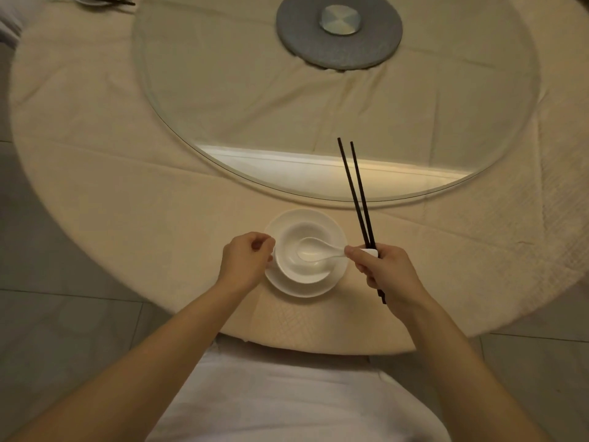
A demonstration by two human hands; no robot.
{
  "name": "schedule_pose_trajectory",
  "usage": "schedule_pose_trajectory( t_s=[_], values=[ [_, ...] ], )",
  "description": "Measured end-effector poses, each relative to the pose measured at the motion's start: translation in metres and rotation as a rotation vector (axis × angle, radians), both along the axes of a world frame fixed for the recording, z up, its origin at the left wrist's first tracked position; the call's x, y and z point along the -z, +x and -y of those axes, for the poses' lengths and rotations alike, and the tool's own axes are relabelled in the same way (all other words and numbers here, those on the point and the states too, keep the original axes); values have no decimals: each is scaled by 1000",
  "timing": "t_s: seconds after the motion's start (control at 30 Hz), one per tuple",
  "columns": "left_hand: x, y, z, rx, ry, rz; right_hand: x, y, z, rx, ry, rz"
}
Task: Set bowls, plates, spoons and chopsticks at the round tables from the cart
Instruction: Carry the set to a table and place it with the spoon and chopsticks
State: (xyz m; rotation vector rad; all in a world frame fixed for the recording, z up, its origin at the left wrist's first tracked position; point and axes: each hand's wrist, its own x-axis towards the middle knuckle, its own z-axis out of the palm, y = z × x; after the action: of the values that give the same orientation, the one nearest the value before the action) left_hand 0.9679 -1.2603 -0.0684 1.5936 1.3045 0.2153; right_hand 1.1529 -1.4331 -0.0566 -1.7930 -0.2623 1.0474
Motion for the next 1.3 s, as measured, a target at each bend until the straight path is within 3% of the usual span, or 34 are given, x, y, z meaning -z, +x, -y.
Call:
schedule_pose_trajectory(
  t_s=[0.2,1.3],
  values=[
    [6,0,4,-31,-38,-1,18,-5,-12,38,-44,-123],
    [0,3,2,-169,-27,-16,29,3,-12,65,-67,-184]
  ],
)
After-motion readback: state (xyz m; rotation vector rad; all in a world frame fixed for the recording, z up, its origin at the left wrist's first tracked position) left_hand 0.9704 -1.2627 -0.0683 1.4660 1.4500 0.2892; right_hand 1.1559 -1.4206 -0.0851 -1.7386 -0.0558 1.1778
